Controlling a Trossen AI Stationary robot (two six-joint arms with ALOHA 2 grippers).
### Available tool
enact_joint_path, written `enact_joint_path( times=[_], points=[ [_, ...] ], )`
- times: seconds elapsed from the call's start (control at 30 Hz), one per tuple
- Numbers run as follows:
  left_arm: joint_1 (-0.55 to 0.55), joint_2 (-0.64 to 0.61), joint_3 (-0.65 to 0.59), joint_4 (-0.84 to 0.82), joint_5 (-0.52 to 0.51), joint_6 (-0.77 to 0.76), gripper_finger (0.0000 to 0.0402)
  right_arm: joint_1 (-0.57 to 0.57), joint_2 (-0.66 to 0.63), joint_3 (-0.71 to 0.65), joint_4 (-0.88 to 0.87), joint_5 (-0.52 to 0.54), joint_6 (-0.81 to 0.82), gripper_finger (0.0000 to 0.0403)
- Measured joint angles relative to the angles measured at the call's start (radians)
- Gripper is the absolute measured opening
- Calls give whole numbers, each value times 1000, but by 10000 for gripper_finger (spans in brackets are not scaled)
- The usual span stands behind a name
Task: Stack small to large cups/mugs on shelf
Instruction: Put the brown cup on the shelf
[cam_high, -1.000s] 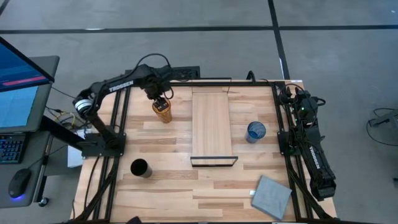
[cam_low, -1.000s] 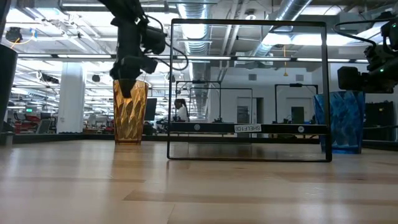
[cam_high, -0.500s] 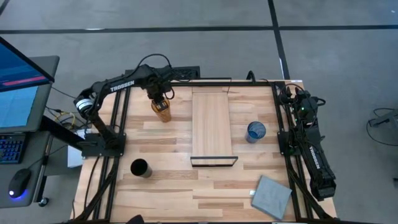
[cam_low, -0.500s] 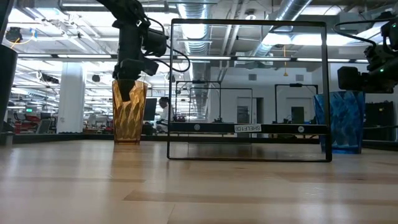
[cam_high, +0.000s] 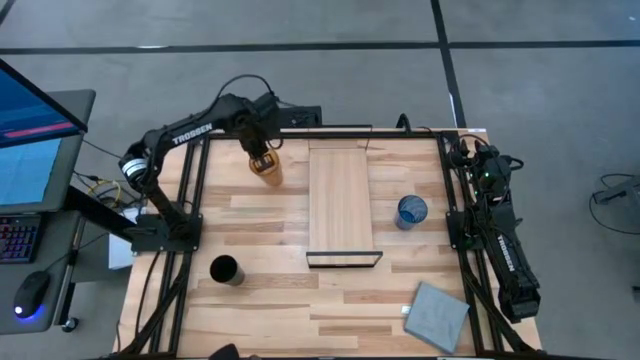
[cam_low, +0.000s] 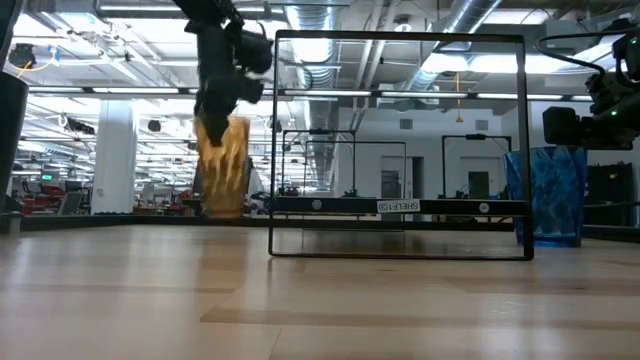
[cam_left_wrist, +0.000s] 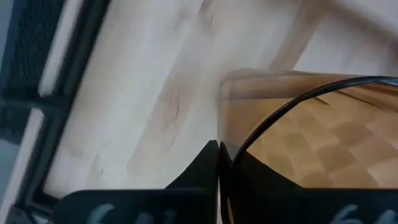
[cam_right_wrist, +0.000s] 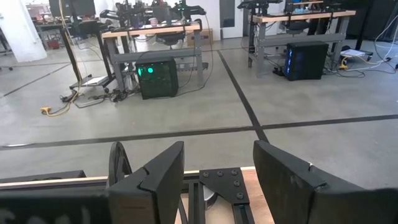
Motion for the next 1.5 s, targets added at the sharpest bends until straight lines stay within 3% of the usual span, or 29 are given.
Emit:
enact_joint_path(
  times=[0.27,0.5,0.7,0.97,1.5],
  points=[
    [-4,0,235,-33,140,18,1,0,0,0,0,0,0,214],
    [-25,11,348,-53,144,10,0,0,0,0,0,0,1,214],
    [-63,163,507,-126,146,13,0,0,0,0,0,0,2,214],
    [-89,399,820,-259,124,21,0,0,0,0,0,0,2,214],
    [-188,472,794,-83,132,11,0,1,0,0,-1,-4,1,214]
  ],
)
